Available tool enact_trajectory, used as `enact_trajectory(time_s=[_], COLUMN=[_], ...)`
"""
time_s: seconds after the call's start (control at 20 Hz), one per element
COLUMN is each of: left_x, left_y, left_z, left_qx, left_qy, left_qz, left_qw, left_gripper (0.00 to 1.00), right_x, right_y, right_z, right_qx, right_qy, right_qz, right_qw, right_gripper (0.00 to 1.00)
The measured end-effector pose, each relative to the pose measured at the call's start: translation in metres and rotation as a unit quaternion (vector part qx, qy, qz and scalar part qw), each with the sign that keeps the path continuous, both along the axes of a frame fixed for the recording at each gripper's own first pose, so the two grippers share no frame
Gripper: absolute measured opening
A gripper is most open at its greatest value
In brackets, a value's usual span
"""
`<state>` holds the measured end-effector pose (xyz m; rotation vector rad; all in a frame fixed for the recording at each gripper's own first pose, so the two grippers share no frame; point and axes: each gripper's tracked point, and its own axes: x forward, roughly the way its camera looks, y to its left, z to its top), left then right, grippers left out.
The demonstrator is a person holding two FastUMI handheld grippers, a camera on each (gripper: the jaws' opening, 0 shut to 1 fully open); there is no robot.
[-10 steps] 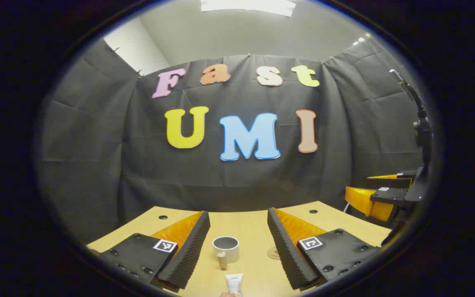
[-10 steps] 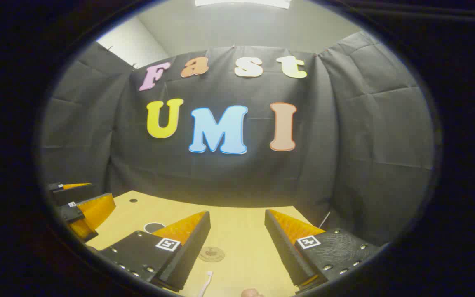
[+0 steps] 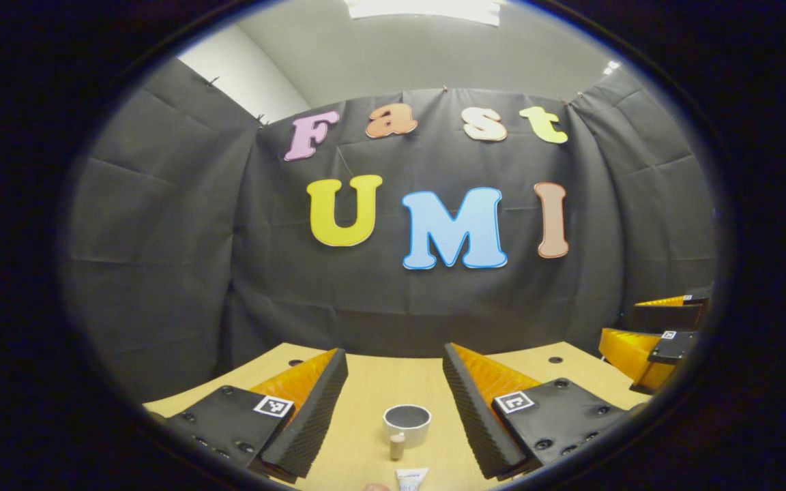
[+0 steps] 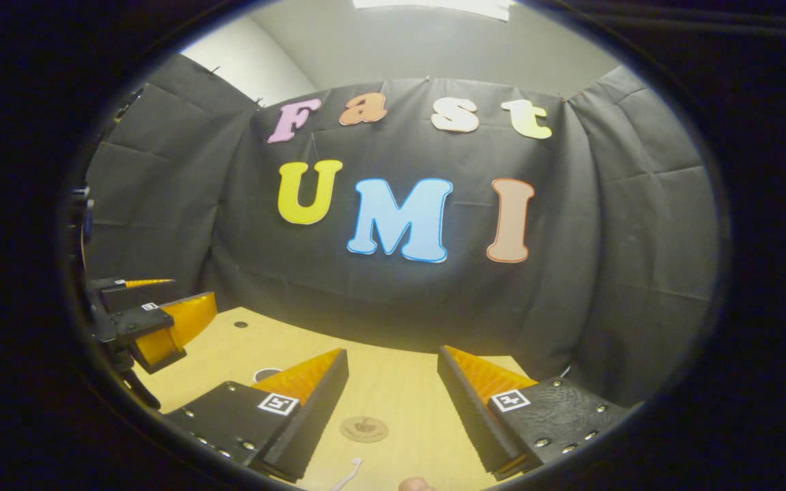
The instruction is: Put the toothbrush and toothpaste on the desktop into the cup, then pick up the cup and place it on the coaster on the desktop.
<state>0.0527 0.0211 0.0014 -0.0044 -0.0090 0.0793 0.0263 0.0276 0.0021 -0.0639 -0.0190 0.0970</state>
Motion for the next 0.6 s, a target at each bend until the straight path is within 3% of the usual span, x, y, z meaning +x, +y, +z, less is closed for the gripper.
enact_trajectory(time_s=[0.35,0.6], left_x=[0.028,0.037], left_y=[-0.004,-0.013], left_z=[0.001,-0.013], left_qx=[0.009,0.009], left_qy=[0.01,0.033], left_qz=[-0.031,-0.063], left_qw=[0.999,0.997], left_gripper=[0.92,0.92], right_x=[0.015,0.015], right_y=[0.001,0.015], right_z=[0.001,-0.019], right_qx=[0.009,0.044], right_qy=[0.012,0.064], right_qz=[-0.021,-0.01], right_qw=[1.0,0.997], right_gripper=[0.87,0.87])
